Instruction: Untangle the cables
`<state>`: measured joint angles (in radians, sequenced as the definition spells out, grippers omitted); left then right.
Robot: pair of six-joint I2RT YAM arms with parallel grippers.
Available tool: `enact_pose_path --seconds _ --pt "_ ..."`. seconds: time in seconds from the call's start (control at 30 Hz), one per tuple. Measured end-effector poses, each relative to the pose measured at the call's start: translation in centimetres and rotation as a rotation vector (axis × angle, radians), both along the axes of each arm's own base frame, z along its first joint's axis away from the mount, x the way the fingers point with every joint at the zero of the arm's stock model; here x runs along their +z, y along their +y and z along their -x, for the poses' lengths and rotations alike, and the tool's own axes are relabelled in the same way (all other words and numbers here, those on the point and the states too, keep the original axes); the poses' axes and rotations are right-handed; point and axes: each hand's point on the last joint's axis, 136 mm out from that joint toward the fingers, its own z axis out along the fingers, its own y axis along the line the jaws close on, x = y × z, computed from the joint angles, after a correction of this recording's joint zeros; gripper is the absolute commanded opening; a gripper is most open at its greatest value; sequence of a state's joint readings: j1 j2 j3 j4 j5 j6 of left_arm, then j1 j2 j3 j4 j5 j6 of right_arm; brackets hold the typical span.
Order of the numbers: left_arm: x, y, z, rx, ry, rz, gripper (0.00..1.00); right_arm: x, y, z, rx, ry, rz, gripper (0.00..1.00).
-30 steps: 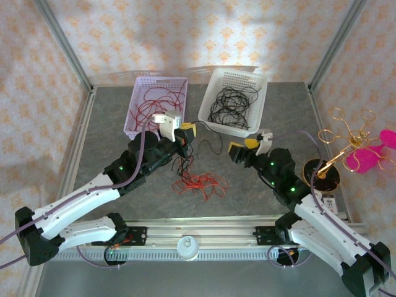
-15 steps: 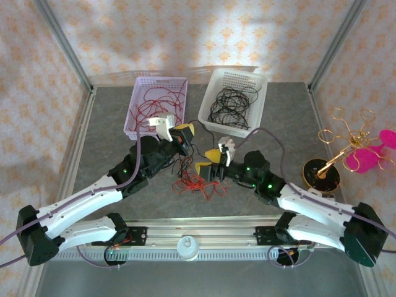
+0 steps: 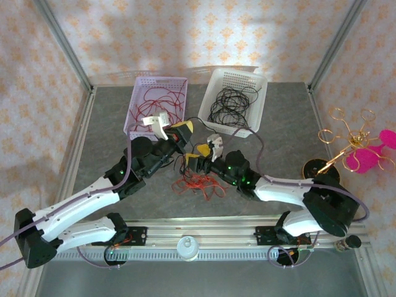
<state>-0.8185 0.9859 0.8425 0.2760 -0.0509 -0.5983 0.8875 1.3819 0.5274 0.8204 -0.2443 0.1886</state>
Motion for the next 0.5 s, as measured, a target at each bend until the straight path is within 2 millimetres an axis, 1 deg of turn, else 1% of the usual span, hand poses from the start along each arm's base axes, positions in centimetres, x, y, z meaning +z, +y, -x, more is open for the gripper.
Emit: enact_pose_path --seconds 0.07,0.1,0.2,0.3,0.37,0.43,0.5 --pt "0.9 0.1 0.3 -0.01 -0.012 0.023 0.0 -1.2 0.1 -0.3 -0.011 0.025 0.018 0.38" --pt "1.2 0.0 0.4 -0.017 -0.018 0.029 0.0 -1.9 0.1 -0.4 -0.016 0.041 0.031 0.36" --pt "2.3 0.0 0.6 -0.027 -0.031 0.047 0.0 -4.0 0.0 -0.6 -0.03 0.089 0.078 0.36" --pt "3.1 0.0 0.7 -0.034 -0.043 0.059 0.0 -5.0 -0.3 -0.8 -0.048 0.109 0.105 0.38" --pt "3.8 0.0 0.9 -0.038 -0.053 0.069 0.0 -5.3 -0.5 -0.9 -0.062 0.113 0.116 0.42" --pt "4.5 0.1 1.0 -0.041 -0.064 0.079 0.0 -6.0 -1.0 -0.9 -0.079 0.121 0.139 0.43" --pt "5.5 0.2 1.2 -0.045 -0.08 0.094 0.0 -7.2 -1.7 -0.8 -0.101 0.136 0.173 0.43"
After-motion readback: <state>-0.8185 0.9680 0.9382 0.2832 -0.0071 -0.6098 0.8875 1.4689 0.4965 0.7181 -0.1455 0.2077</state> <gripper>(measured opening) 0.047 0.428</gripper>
